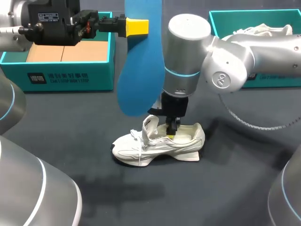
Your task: Take the shoe out of the shoebox, open the shoe tongue, remove and reinsert the insole, then place the shoe into the shoebox
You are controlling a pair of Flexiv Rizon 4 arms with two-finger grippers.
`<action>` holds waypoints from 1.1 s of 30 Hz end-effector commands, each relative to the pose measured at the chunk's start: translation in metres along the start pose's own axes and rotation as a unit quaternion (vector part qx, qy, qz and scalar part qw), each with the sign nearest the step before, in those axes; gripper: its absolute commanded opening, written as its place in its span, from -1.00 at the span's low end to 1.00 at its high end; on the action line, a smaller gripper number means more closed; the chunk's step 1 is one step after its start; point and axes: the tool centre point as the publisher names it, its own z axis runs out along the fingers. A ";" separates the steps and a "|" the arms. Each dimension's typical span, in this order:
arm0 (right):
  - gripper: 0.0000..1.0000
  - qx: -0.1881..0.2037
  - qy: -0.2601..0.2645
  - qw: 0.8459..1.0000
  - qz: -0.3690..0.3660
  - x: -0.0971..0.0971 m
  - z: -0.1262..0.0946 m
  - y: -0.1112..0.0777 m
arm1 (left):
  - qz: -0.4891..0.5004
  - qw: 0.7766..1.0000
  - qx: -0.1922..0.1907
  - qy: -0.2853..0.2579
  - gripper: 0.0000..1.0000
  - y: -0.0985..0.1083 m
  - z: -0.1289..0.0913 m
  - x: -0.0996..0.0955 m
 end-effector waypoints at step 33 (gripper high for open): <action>-1.00 -0.066 -0.034 0.951 0.300 0.031 -0.042 0.010 | 0.000 1.000 -0.001 0.000 -1.00 0.000 0.001 0.000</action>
